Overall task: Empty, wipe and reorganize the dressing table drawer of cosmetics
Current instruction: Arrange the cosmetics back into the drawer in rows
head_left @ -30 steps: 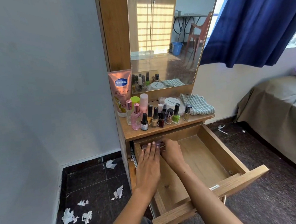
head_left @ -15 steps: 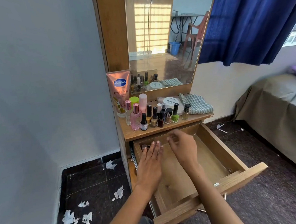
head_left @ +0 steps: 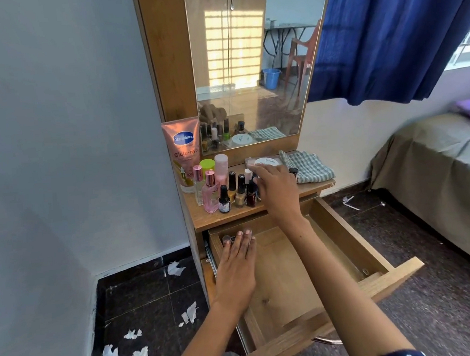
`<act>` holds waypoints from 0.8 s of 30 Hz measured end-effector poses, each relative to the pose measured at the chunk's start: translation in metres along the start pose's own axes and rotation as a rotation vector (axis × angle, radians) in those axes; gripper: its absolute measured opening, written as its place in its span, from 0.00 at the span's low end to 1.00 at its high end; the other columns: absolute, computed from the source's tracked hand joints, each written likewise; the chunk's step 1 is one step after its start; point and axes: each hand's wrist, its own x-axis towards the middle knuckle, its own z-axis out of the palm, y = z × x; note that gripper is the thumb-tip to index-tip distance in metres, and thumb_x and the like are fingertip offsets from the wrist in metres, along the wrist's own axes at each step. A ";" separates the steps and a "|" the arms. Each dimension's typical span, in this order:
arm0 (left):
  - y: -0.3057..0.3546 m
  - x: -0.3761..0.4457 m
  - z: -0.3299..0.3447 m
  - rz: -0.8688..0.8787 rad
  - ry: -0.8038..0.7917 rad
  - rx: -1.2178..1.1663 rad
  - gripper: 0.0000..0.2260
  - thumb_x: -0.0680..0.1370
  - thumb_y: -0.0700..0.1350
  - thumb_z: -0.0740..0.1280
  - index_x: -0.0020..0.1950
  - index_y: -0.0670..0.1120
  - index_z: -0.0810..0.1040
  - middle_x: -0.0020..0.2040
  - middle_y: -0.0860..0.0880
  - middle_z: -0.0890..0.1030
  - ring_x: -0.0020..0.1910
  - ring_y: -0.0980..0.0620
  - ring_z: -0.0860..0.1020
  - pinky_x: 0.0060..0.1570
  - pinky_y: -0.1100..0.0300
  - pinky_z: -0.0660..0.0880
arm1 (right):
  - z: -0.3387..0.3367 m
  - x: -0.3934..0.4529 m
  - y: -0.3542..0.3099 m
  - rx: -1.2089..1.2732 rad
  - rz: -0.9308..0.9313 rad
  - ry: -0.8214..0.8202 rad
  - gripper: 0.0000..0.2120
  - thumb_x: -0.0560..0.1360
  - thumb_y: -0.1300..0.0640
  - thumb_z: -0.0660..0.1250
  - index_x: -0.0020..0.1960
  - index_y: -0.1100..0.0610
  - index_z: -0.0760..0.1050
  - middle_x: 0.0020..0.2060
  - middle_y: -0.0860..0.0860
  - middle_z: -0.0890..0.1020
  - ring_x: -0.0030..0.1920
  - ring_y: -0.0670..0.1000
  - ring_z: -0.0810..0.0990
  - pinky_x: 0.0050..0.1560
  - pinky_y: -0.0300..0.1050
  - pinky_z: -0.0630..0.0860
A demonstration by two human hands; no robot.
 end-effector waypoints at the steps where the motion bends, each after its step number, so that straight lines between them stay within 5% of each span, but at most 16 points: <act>1: 0.000 -0.001 -0.001 0.008 -0.008 0.015 0.28 0.73 0.39 0.38 0.75 0.45 0.43 0.76 0.47 0.42 0.75 0.49 0.39 0.72 0.50 0.36 | -0.001 0.004 0.001 -0.010 0.002 -0.026 0.17 0.79 0.60 0.62 0.66 0.51 0.74 0.59 0.52 0.81 0.62 0.58 0.73 0.60 0.55 0.70; 3: 0.000 0.000 -0.002 0.007 0.014 0.053 0.29 0.72 0.39 0.38 0.75 0.44 0.47 0.76 0.46 0.46 0.75 0.48 0.44 0.72 0.49 0.40 | -0.005 0.010 0.001 -0.006 0.005 -0.029 0.16 0.78 0.61 0.63 0.63 0.51 0.77 0.53 0.52 0.84 0.59 0.57 0.75 0.58 0.53 0.69; 7: 0.000 0.001 -0.002 -0.013 0.019 0.015 0.26 0.70 0.39 0.50 0.65 0.42 0.74 0.67 0.44 0.73 0.67 0.48 0.70 0.64 0.46 0.67 | -0.008 0.018 0.001 0.055 -0.016 0.009 0.12 0.74 0.62 0.70 0.55 0.52 0.81 0.48 0.50 0.85 0.54 0.56 0.79 0.58 0.55 0.71; 16: -0.001 0.000 -0.007 0.013 0.038 -0.008 0.26 0.70 0.39 0.50 0.63 0.42 0.77 0.65 0.44 0.76 0.65 0.47 0.73 0.61 0.47 0.71 | -0.020 0.006 0.006 0.182 -0.047 0.269 0.09 0.75 0.62 0.69 0.53 0.54 0.82 0.48 0.50 0.85 0.51 0.55 0.80 0.53 0.55 0.76; 24: -0.002 0.001 -0.003 0.004 0.008 -0.013 0.26 0.70 0.39 0.51 0.65 0.42 0.76 0.67 0.45 0.74 0.67 0.48 0.72 0.63 0.46 0.69 | -0.034 -0.058 0.003 0.338 -0.072 0.475 0.09 0.77 0.63 0.68 0.56 0.61 0.80 0.51 0.53 0.83 0.52 0.48 0.81 0.52 0.37 0.76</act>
